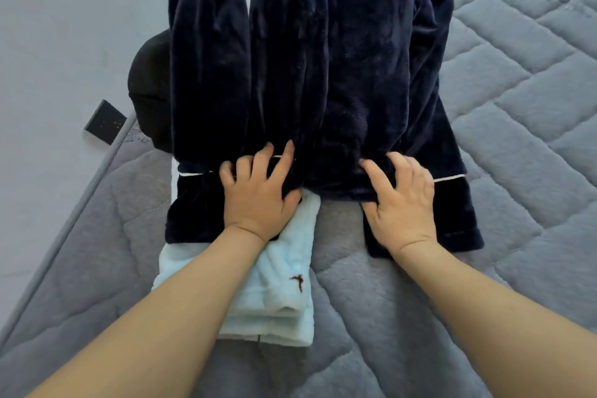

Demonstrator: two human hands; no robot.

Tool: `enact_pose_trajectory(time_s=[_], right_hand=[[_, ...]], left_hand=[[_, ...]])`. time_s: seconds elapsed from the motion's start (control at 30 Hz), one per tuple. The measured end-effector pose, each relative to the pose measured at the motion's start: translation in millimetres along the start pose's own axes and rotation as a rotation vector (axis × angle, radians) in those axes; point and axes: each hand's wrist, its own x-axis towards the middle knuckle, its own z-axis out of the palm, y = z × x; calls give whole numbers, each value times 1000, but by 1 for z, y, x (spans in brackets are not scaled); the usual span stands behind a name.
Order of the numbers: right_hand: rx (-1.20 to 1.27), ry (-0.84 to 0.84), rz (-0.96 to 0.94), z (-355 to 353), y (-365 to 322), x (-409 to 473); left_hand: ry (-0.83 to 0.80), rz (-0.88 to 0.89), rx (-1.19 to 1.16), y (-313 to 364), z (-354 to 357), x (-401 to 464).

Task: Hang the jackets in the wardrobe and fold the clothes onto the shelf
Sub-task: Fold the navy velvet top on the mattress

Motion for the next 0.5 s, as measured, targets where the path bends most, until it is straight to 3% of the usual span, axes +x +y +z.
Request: enact_pose_trajectory(time_s=[0.17,0.27,0.33,0.4,0.5], right_hand=[[74,-235,130,-43,-15,26],[167,-307,102,-94,-19,14],[186,-441,116,-133,-15,-14],[129,-677,121,-176,-14,-50],[35,-1094,122,-231,-16,-116]], left_hand=[[-194,76,146,10,-56,15],[-232,121,-45,24,-108,6],[-315,121,-190,41,-145,-15],[-503,120,-321,59,-180,-45],[-936,156,-447,92,-230,-102]])
